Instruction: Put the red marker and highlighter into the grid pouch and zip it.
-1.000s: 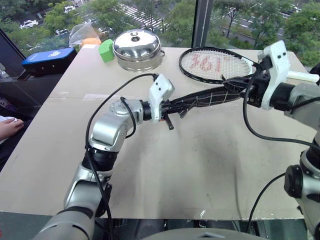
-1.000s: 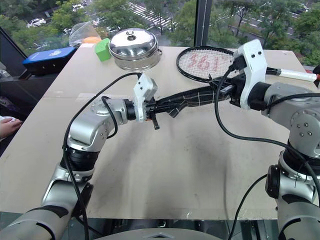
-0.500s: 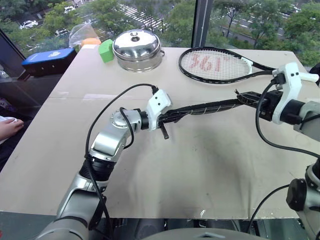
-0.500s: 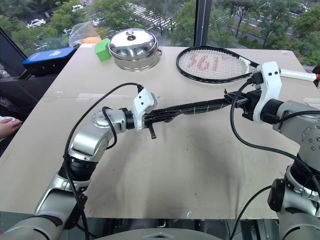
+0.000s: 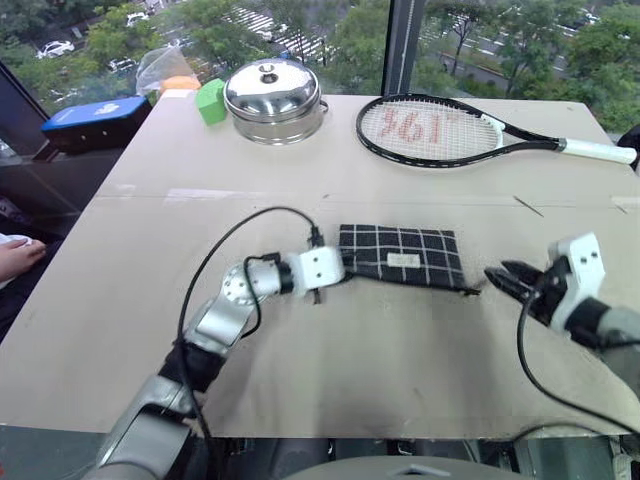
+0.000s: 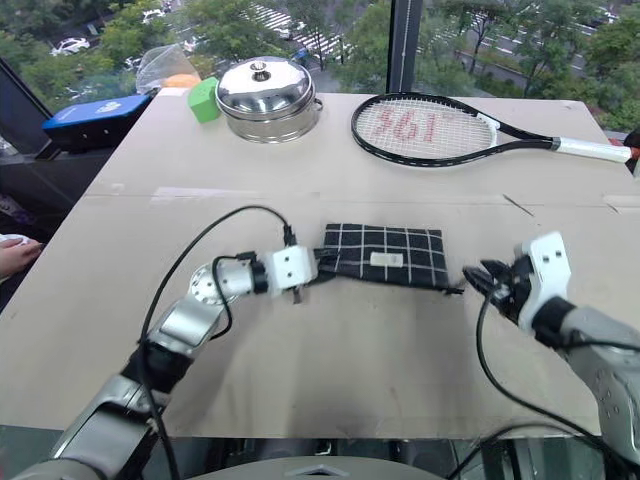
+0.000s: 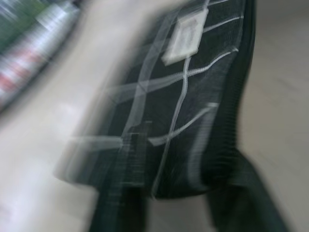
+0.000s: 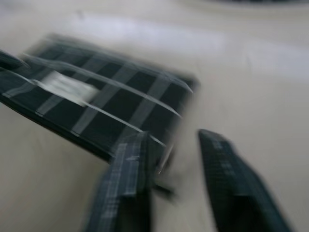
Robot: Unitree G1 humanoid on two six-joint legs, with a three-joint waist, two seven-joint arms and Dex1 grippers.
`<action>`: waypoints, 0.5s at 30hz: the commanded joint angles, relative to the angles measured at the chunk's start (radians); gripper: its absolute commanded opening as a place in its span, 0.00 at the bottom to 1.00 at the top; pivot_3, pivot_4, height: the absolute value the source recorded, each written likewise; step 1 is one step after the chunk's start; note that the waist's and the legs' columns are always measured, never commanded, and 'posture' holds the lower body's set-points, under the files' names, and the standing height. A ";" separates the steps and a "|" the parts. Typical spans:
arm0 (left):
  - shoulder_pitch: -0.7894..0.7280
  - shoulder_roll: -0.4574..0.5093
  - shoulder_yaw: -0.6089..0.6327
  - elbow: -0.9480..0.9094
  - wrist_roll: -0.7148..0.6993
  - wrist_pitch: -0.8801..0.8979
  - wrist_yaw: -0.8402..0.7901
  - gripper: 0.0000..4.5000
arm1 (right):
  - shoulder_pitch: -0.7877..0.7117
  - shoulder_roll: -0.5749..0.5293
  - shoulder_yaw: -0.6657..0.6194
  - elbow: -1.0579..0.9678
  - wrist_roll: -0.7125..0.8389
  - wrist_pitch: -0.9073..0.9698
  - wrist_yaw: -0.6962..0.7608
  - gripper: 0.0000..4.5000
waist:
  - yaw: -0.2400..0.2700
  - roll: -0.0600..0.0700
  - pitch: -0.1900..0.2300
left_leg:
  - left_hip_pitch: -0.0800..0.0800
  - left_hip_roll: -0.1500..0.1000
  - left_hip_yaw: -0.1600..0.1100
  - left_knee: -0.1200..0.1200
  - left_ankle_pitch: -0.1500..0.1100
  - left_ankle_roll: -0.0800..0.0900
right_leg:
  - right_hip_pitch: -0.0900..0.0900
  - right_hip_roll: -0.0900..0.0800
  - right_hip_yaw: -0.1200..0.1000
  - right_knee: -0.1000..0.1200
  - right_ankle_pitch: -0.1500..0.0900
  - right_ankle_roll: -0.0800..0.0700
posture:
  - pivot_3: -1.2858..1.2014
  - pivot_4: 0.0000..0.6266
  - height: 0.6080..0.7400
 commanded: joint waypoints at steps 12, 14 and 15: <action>0.437 0.311 0.492 -0.423 -0.617 0.551 -0.250 0.98 | 0.529 -0.017 -0.435 -0.128 0.080 -0.540 0.449 0.99 | 0.007 0.002 0.000 | 0.002 0.002 -0.002 0.000 0.000 -0.001 | 0.001 -0.002 -0.001 0.000 -0.005 0.000 | 0.52 0.24 1.00; 0.487 0.321 0.533 -0.447 -0.624 0.566 -0.251 0.98 | 0.574 -0.004 -0.449 -0.119 0.053 -0.588 0.465 0.99 | 0.008 0.002 0.000 | 0.002 0.001 -0.002 0.000 -0.001 -0.002 | 0.001 -0.008 -0.001 -0.001 -0.005 0.000 | 0.52 0.24 1.00; 0.506 0.322 0.549 -0.456 -0.631 0.574 -0.251 0.98 | 0.592 0.000 -0.449 -0.115 0.040 -0.609 0.469 0.99 | 0.008 0.002 0.000 | 0.002 0.001 -0.002 0.000 -0.002 -0.003 | 0.001 -0.008 -0.001 -0.001 -0.005 0.000 | 0.52 0.24 1.00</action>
